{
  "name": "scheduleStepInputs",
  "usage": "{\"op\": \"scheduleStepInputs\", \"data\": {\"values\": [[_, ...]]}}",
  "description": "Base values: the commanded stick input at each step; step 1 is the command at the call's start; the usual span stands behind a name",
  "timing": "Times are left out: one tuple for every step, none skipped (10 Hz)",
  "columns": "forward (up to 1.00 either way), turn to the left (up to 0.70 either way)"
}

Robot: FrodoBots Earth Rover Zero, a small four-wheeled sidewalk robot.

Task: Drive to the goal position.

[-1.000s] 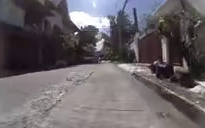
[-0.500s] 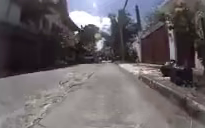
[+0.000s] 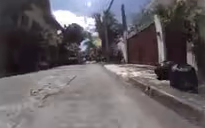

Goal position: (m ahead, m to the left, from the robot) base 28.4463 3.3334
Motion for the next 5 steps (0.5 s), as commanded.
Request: {"op": "scheduleStepInputs", "data": {"values": [[1.0,0.03],[1.0,0.01],[1.0,0.0],[1.0,0.0],[1.0,0.0]]}}
